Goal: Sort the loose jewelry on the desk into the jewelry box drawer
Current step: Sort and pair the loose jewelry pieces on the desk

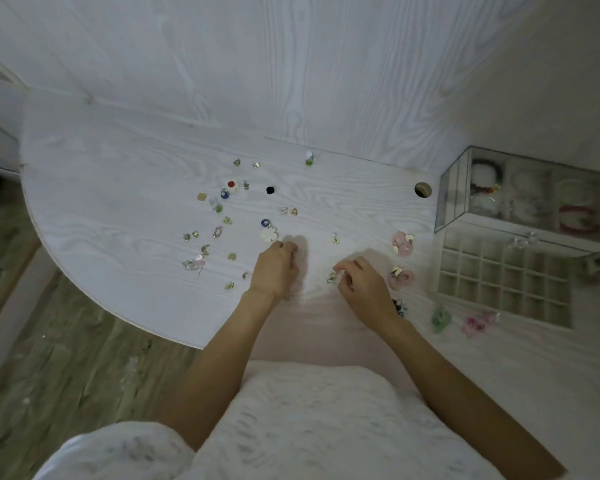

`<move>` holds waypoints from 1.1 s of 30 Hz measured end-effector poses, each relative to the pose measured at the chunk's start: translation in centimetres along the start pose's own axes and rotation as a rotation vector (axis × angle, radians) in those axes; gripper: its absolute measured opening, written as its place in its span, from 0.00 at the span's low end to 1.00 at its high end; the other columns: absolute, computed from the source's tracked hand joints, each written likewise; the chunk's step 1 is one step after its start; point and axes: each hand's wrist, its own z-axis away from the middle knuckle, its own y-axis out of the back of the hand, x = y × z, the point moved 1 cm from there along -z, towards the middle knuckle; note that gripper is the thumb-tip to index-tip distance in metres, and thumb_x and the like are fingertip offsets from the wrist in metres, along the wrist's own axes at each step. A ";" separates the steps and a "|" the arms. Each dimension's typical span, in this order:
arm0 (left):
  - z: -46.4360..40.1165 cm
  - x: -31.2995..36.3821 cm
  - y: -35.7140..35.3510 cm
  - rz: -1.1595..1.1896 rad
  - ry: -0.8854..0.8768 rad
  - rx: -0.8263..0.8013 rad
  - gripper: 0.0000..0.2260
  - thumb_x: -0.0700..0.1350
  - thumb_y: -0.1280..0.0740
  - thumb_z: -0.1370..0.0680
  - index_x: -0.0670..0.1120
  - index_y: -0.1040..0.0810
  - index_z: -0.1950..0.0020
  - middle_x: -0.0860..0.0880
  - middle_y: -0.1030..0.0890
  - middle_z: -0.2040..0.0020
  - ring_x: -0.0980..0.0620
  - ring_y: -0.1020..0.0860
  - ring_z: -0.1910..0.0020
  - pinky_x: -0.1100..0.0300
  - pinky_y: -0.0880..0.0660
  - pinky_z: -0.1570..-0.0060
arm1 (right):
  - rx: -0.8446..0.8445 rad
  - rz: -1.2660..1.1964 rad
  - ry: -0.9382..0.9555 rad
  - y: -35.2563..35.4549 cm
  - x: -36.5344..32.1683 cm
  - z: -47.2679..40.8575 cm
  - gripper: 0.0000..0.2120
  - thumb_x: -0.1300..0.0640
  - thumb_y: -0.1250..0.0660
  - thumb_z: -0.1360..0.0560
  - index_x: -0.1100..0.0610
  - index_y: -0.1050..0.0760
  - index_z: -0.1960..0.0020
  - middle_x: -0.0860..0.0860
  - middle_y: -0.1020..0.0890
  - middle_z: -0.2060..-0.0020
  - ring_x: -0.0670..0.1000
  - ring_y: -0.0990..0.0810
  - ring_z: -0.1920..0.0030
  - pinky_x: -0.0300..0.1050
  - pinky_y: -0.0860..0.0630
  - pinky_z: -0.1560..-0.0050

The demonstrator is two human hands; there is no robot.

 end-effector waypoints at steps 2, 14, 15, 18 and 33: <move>0.2 -0.3 0.3 0.008 -0.005 0.022 0.15 0.36 0.39 0.26 0.40 0.25 0.40 0.40 0.22 0.47 0.41 0.23 0.50 0.54 0.29 0.51 | 0.041 -0.075 -0.011 0.4 -0.3 -0.1 0.08 0.66 0.40 0.25 0.61 0.23 0.50 0.48 0.28 0.57 0.47 0.29 0.63 0.29 0.35 0.65; 5.9 2.7 1.6 0.559 -0.014 0.149 0.06 0.38 0.34 0.24 0.49 0.20 0.54 0.54 0.18 0.53 0.61 0.21 0.58 0.74 0.27 0.58 | 0.157 -0.518 -0.195 4.0 0.5 6.4 0.05 0.55 0.35 0.24 0.53 0.25 0.58 0.45 0.21 0.66 0.41 0.24 0.64 0.30 0.30 0.62; 6.3 3.4 1.3 0.569 -0.038 0.130 0.06 0.39 0.34 0.24 0.49 0.21 0.54 0.54 0.18 0.53 0.60 0.20 0.58 0.73 0.27 0.58 | 0.166 -0.545 -0.214 4.3 1.0 7.2 0.05 0.55 0.35 0.23 0.53 0.25 0.58 0.47 0.21 0.66 0.42 0.25 0.65 0.33 0.30 0.63; 7.7 6.2 -0.5 0.547 -0.173 0.030 0.05 0.40 0.33 0.24 0.48 0.21 0.53 0.54 0.19 0.54 0.60 0.21 0.59 0.71 0.27 0.58 | 0.191 -0.578 -0.273 5.0 3.3 10.5 0.04 0.53 0.37 0.22 0.52 0.26 0.55 0.54 0.19 0.61 0.52 0.21 0.61 0.45 0.27 0.59; 12.9 16.8 -13.7 0.203 -0.342 -0.140 0.11 0.40 0.33 0.26 0.44 0.22 0.45 0.43 0.20 0.50 0.43 0.21 0.54 0.56 0.27 0.56 | 0.205 -0.316 -0.474 5.9 12.5 18.8 0.04 0.58 0.39 0.22 0.58 0.27 0.52 0.51 0.19 0.65 0.51 0.21 0.64 0.44 0.27 0.60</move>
